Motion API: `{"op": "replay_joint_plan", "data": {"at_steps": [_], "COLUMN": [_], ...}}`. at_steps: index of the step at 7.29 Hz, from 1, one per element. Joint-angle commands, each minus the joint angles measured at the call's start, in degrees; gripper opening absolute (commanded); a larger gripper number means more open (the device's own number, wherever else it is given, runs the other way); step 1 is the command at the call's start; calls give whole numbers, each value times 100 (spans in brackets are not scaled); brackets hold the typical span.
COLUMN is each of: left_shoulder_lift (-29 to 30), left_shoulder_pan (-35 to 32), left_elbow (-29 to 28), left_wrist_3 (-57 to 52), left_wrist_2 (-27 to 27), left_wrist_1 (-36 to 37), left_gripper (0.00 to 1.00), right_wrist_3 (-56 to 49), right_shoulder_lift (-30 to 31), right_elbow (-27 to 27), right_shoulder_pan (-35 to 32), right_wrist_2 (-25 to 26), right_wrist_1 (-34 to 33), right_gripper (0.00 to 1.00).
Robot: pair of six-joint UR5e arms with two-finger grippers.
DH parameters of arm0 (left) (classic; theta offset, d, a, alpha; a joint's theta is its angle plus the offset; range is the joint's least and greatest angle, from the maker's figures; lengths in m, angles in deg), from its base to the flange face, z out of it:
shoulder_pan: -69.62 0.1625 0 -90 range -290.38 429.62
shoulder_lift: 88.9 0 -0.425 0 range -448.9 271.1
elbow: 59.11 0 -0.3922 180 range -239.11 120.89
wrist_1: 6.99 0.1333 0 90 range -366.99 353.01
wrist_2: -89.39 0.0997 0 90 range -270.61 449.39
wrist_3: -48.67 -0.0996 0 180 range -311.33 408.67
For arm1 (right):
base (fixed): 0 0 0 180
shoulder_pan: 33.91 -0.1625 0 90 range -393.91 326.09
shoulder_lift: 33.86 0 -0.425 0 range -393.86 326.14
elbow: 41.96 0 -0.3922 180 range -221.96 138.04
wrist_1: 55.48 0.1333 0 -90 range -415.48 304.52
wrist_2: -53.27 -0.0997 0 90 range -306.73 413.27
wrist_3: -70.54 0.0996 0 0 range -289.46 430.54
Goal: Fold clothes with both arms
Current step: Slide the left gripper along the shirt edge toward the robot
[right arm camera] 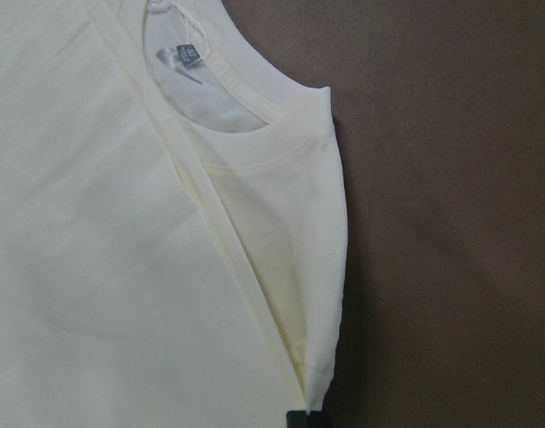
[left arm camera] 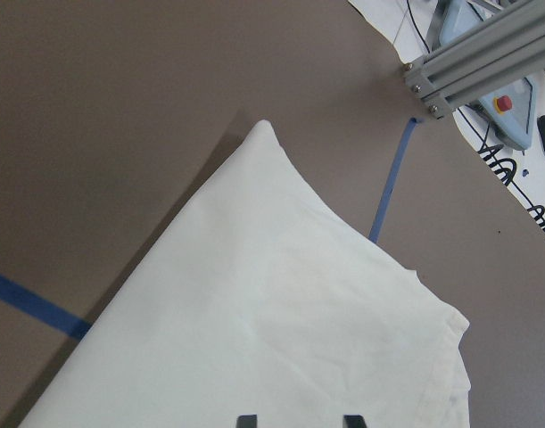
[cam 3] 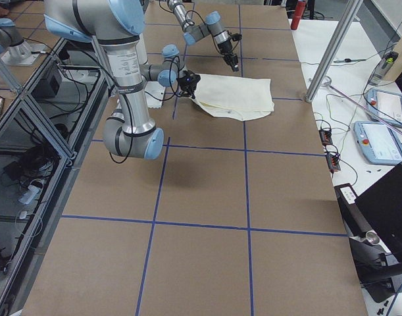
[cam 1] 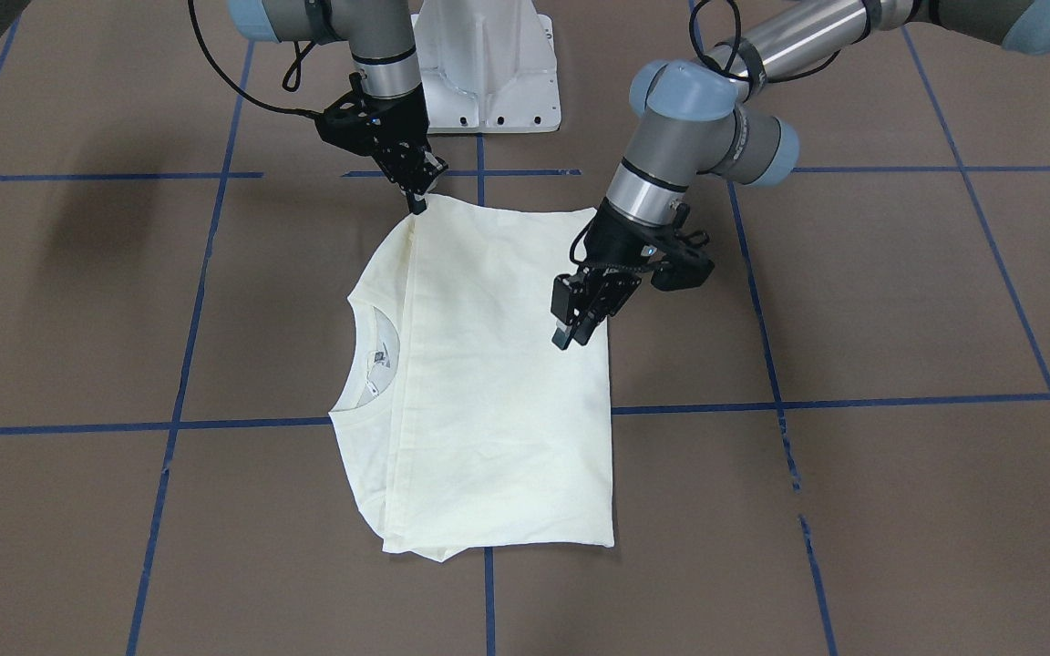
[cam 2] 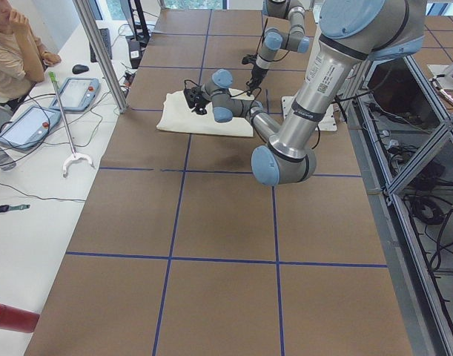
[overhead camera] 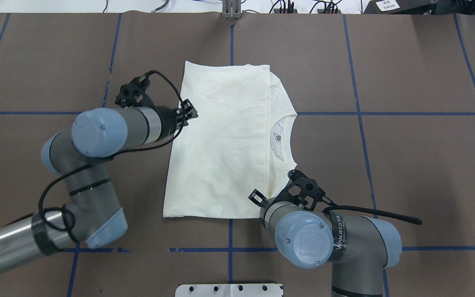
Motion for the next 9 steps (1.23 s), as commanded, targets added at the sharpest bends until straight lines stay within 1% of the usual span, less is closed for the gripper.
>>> {"op": "replay_joint_plan", "data": {"at_steps": [1,2,4,6,9], "left_shoulder_lift": [-644,-679,-671,-715,-680], "left_shoulder_pan": [914,1066,1269,1287,1506], "left_elbow": [1094,1113,1105,1105,1236], "left_wrist_3": [407,409,418,427,418], "left_wrist_2": [603,788,799,808,799], "left_wrist_1": [1095,1361,1950,2074,2688], "left_gripper": [45,47,49,51,54], "right_wrist_3": [7,7,16,16,16], "right_shoulder_lift": [69,69,60,60,51], "right_elbow": [-71,-62,-53,-45,-27], "right_shoulder_pan": [-4,-4,5,14,49], "right_wrist_2": [-2,-2,-2,-2,7], "right_wrist_1": [-19,-19,-19,-19,-18], "right_gripper": [0,0,0,0,0]}}
